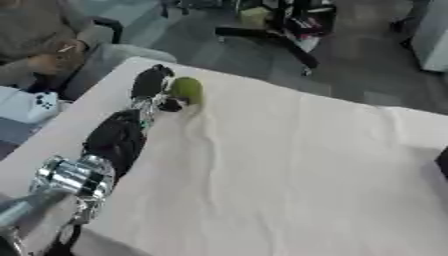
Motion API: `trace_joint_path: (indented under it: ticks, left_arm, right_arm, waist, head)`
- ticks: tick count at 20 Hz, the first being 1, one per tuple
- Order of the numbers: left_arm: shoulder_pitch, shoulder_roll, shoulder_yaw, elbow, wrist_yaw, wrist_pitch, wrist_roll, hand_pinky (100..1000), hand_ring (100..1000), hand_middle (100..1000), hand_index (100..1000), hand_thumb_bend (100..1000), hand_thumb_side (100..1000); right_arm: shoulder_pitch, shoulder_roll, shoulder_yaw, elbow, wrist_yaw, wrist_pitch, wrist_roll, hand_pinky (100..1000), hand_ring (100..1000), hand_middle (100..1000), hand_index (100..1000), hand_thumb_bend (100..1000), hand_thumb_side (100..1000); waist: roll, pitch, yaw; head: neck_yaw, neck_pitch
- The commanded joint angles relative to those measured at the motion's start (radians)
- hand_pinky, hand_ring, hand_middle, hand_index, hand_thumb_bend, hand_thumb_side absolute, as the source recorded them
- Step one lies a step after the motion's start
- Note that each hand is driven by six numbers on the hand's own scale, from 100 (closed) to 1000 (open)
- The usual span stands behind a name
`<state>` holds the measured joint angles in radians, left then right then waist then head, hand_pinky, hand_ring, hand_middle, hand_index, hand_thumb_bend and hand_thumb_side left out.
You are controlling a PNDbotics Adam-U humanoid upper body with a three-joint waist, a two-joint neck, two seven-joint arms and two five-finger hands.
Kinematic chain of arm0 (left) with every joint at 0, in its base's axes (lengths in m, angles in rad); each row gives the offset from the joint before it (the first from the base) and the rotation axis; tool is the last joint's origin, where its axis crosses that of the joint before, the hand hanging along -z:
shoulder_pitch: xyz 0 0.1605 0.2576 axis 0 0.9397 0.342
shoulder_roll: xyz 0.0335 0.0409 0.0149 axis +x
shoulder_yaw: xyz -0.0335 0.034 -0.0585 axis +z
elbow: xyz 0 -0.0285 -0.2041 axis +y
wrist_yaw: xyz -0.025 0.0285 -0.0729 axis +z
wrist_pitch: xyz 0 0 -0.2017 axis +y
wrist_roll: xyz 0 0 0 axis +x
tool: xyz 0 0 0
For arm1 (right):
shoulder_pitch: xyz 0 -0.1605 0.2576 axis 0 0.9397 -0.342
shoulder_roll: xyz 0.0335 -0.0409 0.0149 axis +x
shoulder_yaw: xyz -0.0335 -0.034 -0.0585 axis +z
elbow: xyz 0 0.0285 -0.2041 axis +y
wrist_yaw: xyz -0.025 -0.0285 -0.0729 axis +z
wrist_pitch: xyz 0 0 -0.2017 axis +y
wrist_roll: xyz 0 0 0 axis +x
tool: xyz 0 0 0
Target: Pick up the objects with one hand, pass them to the other hand, and then place them into the box on the other side of the table.
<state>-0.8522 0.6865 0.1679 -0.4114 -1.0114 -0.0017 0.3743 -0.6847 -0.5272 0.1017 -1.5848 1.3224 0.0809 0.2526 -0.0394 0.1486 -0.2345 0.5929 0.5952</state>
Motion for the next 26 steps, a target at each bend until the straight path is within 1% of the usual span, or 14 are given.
trace_joint_path:
  ticks: [1,2,3,4,7,9,13,16,18,22,25,26]
  left_arm:
    - [-0.019,0.037,0.007,-0.003,0.038,-0.013,-0.005,696,551,527,574,216,212]
    - [-0.019,0.034,0.007,-0.005,0.052,-0.020,-0.002,639,480,457,496,160,204]
    - [-0.018,0.030,0.007,-0.011,0.067,-0.030,0.004,624,458,431,472,118,199]
    - [-0.017,0.027,0.007,-0.017,0.080,-0.041,0.010,611,424,389,432,100,194]
    - [-0.014,0.022,0.003,-0.047,0.113,-0.080,0.013,618,425,381,423,100,197]
    - [-0.011,0.024,0.003,-0.083,0.138,-0.110,-0.003,621,429,381,421,100,197]
    - [0.013,0.034,-0.003,-0.200,0.214,-0.179,-0.087,645,458,412,446,100,194]
    - [0.036,0.036,-0.025,-0.299,0.299,-0.232,-0.183,661,477,433,462,100,184]
    - [0.052,0.034,-0.050,-0.363,0.372,-0.259,-0.250,665,481,436,464,100,185]
    - [0.076,0.012,-0.124,-0.468,0.508,-0.301,-0.386,670,484,439,465,100,188]
    - [0.090,-0.021,-0.186,-0.524,0.605,-0.317,-0.486,674,485,439,463,106,182]
    - [0.093,-0.032,-0.205,-0.539,0.636,-0.319,-0.518,675,486,439,463,107,181]
  right_arm:
    - [-0.007,-0.012,-0.008,-0.019,-0.024,0.018,-0.018,983,863,883,1000,416,450]
    - [-0.005,-0.010,-0.010,-0.019,-0.028,0.022,-0.024,972,858,877,1000,390,461]
    - [-0.001,-0.008,-0.011,-0.019,-0.033,0.026,-0.030,970,857,875,1000,387,460]
    - [0.002,-0.005,-0.011,-0.018,-0.037,0.029,-0.036,963,854,871,1000,373,462]
    - [0.015,0.007,-0.010,-0.014,-0.046,0.036,-0.053,949,847,863,1000,362,462]
    - [0.024,0.018,-0.007,-0.015,-0.051,0.037,-0.067,937,840,854,1000,351,462]
    - [0.042,0.051,0.010,-0.024,-0.069,0.029,-0.100,902,818,827,1000,323,463]
    - [0.057,0.090,0.042,-0.030,-0.095,0.011,-0.131,853,793,793,1000,305,448]
    - [0.066,0.125,0.074,-0.035,-0.123,-0.009,-0.164,829,785,776,1000,300,444]
    - [0.076,0.212,0.145,-0.050,-0.166,-0.060,-0.233,793,776,754,1000,305,434]
    - [0.080,0.281,0.187,-0.057,-0.167,-0.098,-0.258,789,784,756,1000,315,418]
    - [0.081,0.302,0.198,-0.059,-0.163,-0.109,-0.264,791,786,758,1000,318,414]
  waist:
    - [0.001,-0.009,-0.004]
    - [0.001,-0.007,-0.004]
    - [0.001,-0.006,-0.003]
    - [0.001,-0.007,-0.001]
    - [0.001,-0.013,0.006]
    - [0.001,-0.021,0.012]
    - [0.002,-0.043,0.035]
    - [0.005,-0.062,0.058]
    - [0.006,-0.074,0.071]
    - [0.006,-0.091,0.088]
    - [0.005,-0.098,0.092]
    - [0.005,-0.100,0.092]
  head:
    - [0.005,-0.014]
    - [0.003,-0.012]
    - [0.000,-0.010]
    - [-0.004,-0.008]
    - [-0.016,-0.002]
    - [-0.033,0.006]
    - [-0.085,0.030]
    - [-0.144,0.060]
    - [-0.187,0.082]
    - [-0.311,0.122]
    - [-0.397,0.139]
    - [-0.418,0.142]
